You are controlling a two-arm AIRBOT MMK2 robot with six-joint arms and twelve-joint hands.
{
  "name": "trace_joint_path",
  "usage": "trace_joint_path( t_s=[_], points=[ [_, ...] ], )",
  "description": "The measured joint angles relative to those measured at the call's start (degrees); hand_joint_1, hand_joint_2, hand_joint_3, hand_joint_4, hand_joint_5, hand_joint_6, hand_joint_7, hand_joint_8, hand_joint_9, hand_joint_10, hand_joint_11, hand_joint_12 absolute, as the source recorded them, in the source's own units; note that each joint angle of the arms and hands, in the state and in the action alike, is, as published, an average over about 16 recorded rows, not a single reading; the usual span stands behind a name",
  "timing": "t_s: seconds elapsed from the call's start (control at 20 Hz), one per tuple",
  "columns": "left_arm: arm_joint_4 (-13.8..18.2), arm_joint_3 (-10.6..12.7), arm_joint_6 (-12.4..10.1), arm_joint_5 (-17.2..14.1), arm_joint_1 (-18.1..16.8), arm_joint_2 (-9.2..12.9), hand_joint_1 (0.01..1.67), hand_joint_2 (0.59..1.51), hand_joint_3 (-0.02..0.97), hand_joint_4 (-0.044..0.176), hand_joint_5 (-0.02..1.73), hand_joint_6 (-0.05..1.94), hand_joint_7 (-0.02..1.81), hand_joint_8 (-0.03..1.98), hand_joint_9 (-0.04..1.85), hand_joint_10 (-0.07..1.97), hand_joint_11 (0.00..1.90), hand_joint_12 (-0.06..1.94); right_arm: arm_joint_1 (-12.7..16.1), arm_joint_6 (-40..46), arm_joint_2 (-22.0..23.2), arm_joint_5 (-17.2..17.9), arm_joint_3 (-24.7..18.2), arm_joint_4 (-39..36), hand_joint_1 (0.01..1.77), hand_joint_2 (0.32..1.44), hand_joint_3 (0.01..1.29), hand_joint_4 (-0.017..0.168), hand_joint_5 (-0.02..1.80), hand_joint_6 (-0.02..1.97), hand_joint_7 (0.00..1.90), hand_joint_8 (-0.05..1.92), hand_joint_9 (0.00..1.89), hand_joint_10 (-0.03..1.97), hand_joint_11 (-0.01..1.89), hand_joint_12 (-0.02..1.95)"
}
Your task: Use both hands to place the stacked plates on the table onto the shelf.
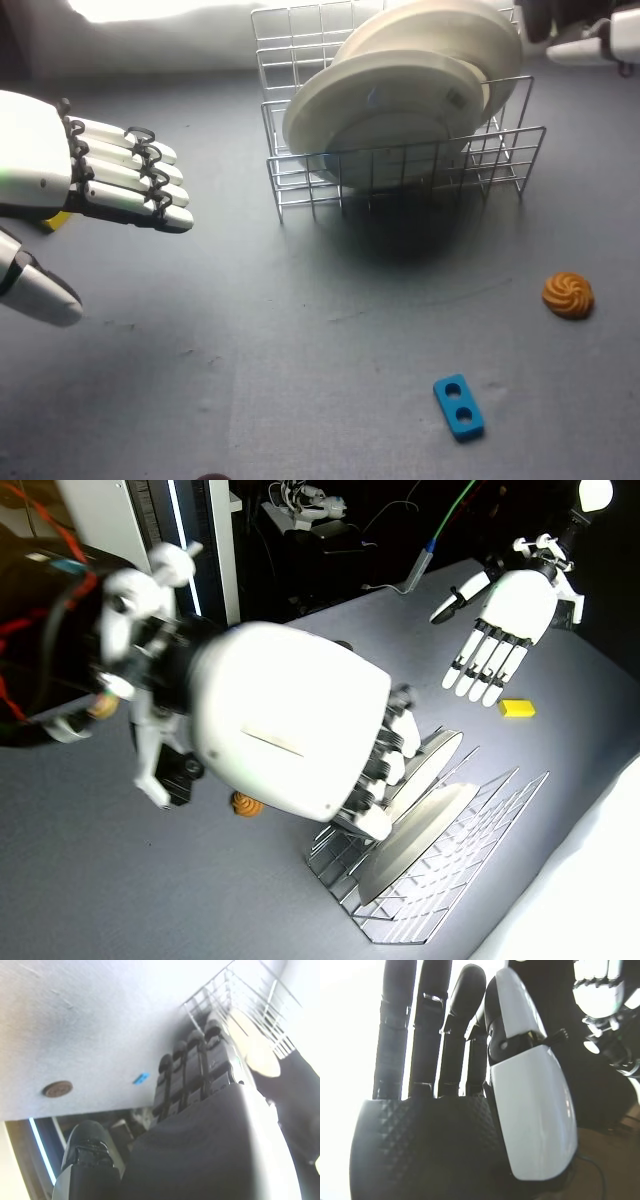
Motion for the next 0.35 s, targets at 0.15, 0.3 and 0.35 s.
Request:
trace_joint_path(
  t_s=[0.15,0.3,0.35],
  points=[
    [0.3,-0.4,0.3,0.0,0.0,0.1,0.02,1.163,0.018,0.006,0.1,0.01,0.1,0.0,0.07,0.01,0.02,0.04,-0.7,-1.8,2.1,0.2,-1.9,0.0,1.19,1.14,0.01,-0.001,0.83,1.14,1.0,0.88,1.17,0.21,0.83,1.05],
    [0.6,-0.6,0.7,0.0,0.0,0.1,0.02,1.164,0.019,0.006,0.1,0.01,0.1,0.0,0.07,0.01,0.02,0.04,-1.2,-3.8,3.7,0.5,-3.6,0.0,1.18,1.14,0.01,-0.001,0.82,1.15,0.99,0.86,1.17,0.18,0.82,1.06],
    [0.8,-0.7,0.8,0.0,0.0,0.1,0.02,1.164,0.019,0.006,0.1,0.01,0.1,0.0,0.07,0.01,0.02,0.04,-1.5,-4.4,4.2,0.6,-4.1,0.0,1.17,1.15,0.01,-0.001,0.81,1.16,0.98,0.85,1.17,0.18,0.81,1.06]
  ],
)
